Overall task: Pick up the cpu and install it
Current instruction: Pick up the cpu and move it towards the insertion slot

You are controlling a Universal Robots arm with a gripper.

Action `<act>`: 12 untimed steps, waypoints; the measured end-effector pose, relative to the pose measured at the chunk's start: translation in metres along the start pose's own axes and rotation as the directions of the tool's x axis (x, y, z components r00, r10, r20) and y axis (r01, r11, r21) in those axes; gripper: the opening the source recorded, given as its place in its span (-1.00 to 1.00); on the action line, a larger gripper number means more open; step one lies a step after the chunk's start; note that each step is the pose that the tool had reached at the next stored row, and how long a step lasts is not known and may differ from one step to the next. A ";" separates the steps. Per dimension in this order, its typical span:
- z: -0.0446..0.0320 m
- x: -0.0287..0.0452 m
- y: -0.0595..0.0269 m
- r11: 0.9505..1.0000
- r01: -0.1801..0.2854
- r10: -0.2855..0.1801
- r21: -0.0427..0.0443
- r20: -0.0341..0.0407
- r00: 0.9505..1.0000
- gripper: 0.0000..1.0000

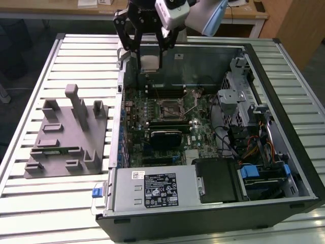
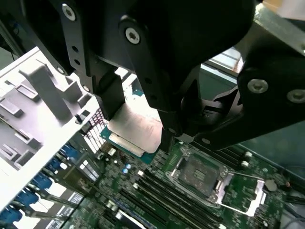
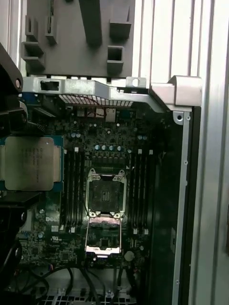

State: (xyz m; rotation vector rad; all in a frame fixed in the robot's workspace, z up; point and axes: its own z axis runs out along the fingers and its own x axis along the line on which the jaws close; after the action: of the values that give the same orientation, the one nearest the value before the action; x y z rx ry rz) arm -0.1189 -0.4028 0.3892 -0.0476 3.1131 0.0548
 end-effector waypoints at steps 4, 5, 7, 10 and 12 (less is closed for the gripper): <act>0.0004 -0.0138 -0.0004 1.000 0.000 0.000 0.000 0.000 1.000 0.09; 0.0004 -0.0170 -0.0005 1.000 0.000 0.000 0.000 0.000 1.000 0.09; 0.0006 -0.0236 -0.0007 1.000 0.000 0.000 0.000 0.000 1.000 0.09; 0.0009 -0.0324 -0.0010 1.000 0.000 0.000 0.000 0.000 1.000 0.09; 0.0011 -0.0374 -0.0012 1.000 0.000 0.000 0.000 0.000 1.000 0.09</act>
State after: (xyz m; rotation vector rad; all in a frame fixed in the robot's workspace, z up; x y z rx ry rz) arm -0.0815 -0.4028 0.3891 -0.0478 3.1134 0.0548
